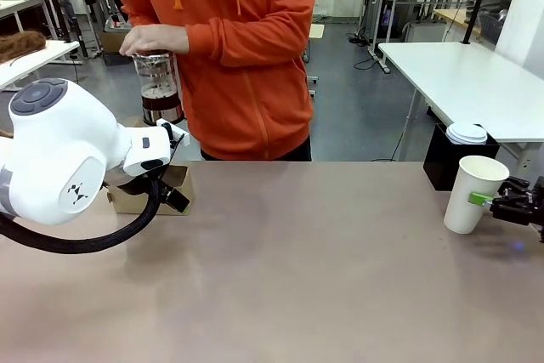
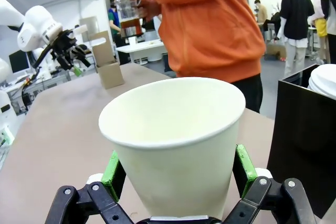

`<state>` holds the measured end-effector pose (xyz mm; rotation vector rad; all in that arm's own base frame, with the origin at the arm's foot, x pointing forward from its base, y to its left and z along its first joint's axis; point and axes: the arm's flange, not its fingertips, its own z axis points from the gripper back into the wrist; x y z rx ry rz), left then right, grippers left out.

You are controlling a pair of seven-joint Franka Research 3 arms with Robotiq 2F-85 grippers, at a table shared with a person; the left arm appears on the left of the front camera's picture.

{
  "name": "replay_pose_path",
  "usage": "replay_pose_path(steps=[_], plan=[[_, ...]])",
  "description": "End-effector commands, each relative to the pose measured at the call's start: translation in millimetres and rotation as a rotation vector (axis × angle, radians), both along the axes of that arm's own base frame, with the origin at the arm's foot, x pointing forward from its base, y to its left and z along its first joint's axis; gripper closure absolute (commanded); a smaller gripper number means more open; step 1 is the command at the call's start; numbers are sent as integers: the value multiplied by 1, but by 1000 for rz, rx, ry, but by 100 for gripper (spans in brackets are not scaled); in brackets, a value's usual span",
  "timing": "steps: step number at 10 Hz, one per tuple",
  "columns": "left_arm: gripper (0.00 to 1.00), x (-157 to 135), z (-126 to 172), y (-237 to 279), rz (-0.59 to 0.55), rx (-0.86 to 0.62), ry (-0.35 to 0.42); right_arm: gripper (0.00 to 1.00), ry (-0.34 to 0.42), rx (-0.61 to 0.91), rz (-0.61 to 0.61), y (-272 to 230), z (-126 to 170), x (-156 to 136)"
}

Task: Pour a drink into a cup and package it in a carrier.
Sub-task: Pick up the 600 ml Paper Cup and place it in the middle top area of the table.

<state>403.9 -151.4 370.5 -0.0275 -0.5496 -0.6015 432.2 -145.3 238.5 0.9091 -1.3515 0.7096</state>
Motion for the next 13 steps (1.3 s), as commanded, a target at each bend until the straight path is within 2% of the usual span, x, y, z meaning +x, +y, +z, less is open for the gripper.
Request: replay_pose_path(steps=[1, 3, 4, 5, 10, 11, 13], plan=[[0, 0, 0, 0, 0, -1, 0, 0, -21, -8, -27, 8, -3, 9], [0, 0, 0, 0, 0, -1, 0, 0, -18, -10, -25, 9, -7, 13], [0, 0, 0, 0, 0, -1, 0, 20, -16, -2, -8, 8, -8, 14], [0, 0, 0, 0, 0, -1, 0, 20, 6, -20, -29, 1, -7, 11], [0, 0, 0, 0, 0, -1, 0, 19, 6, 6, -3, 4, -6, 7], [0, 0, 0, 0, 0, -1, 0, 19, -5, 13, -41, 15, 17, -7], [0, 0, 0, 0, 0, -1, 0, 19, 4, 37, -39, 51, 57, -11]])
